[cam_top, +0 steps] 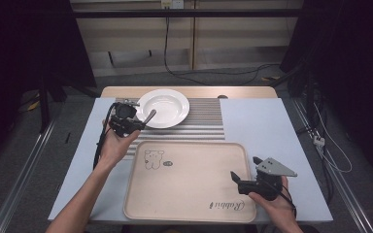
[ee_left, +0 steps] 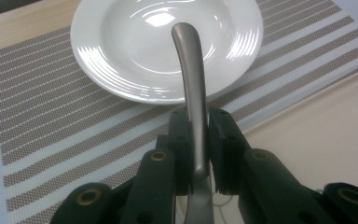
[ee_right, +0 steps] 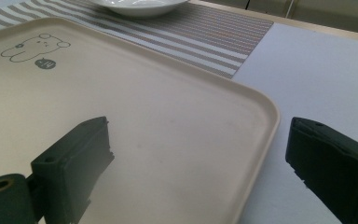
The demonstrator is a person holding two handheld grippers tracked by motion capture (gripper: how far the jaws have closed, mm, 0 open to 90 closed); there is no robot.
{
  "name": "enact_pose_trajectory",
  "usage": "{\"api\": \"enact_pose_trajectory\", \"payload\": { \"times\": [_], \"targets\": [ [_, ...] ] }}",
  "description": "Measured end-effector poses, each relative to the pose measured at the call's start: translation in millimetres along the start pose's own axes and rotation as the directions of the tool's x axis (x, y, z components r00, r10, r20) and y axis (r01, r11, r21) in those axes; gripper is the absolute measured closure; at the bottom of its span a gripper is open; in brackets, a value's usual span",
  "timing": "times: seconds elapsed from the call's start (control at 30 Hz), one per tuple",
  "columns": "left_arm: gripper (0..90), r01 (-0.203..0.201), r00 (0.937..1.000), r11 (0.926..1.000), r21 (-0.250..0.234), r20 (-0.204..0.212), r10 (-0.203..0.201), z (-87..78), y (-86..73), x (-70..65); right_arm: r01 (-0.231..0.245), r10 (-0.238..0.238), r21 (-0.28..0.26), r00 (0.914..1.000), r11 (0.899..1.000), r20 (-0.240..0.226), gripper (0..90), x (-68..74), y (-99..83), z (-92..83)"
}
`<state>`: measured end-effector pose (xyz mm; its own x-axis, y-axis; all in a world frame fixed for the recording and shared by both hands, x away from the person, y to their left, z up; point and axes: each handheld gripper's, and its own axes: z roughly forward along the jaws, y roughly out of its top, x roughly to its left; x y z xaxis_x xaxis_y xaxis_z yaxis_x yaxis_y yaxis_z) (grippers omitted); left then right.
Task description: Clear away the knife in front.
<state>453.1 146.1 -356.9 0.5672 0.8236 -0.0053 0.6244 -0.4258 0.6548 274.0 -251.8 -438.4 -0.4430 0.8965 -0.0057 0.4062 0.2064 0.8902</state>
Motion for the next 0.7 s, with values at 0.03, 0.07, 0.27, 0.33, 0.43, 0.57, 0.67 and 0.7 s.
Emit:
{"api": "enact_pose_trajectory", "payload": {
  "times": [0.03, 0.07, 0.27, 0.33, 0.43, 0.57, 0.67, 0.7],
  "targets": [
    [79.8, -0.006, 1.0, 1.0, 0.0, -0.002, 0.006, -0.8, -1.3, -2.0, -0.001, 0.001, 0.0, 1.0, 1.0, 0.001, 6.6, -0.1, 0.0, 0.0],
    [79.8, -0.009, 1.0, 1.0, 0.003, 0.002, 0.009, -1.9, -2.4, -3.6, -0.001, 0.001, 0.001, 1.0, 1.0, 0.002, 6.6, -0.1, 0.0, 0.0],
    [79.8, -0.023, 0.9997, 0.9997, -0.011, 0.012, 0.023, -6.0, -10.7, -16.5, 0.0, 0.0, 0.001, 1.0, 1.0, 0.002, 6.6, 0.1, 0.2, 0.1],
    [79.8, -0.025, 0.9995, 0.9996, -0.009, 0.017, 0.025, -6.1, -14.2, -20.6, 0.001, -0.001, -0.001, 1.0, 1.0, 0.003, 6.6, -0.2, 0.2, -0.2],
    [79.8, -0.049, 0.9985, 0.9988, 0.007, 0.026, 0.049, -5.4, -18.5, -27.2, 0.002, -0.001, -0.003, 1.0, 1.0, 0.003, 6.6, -0.5, 0.1, -0.4],
    [79.8, -0.064, 0.9978, 0.9979, 0.008, 0.021, 0.063, -3.5, -23.7, -37.9, 0.002, -0.002, 0.0, 1.0, 1.0, 0.0, 6.6, 0.4, 0.3, -0.1],
    [79.8, -0.073, 0.9968, 0.9973, 0.011, 0.032, 0.073, -4.4, -27.1, -44.0, 0.002, -0.002, -0.001, 1.0, 1.0, 0.0, 6.6, 0.5, 0.3, -0.1],
    [79.8, -0.075, 0.9968, 0.9972, 0.006, 0.029, 0.075, -4.1, -28.8, -46.7, 0.001, -0.001, 0.0, 1.0, 1.0, 0.001, 6.6, 0.4, 0.2, -0.2]
  ]
}}
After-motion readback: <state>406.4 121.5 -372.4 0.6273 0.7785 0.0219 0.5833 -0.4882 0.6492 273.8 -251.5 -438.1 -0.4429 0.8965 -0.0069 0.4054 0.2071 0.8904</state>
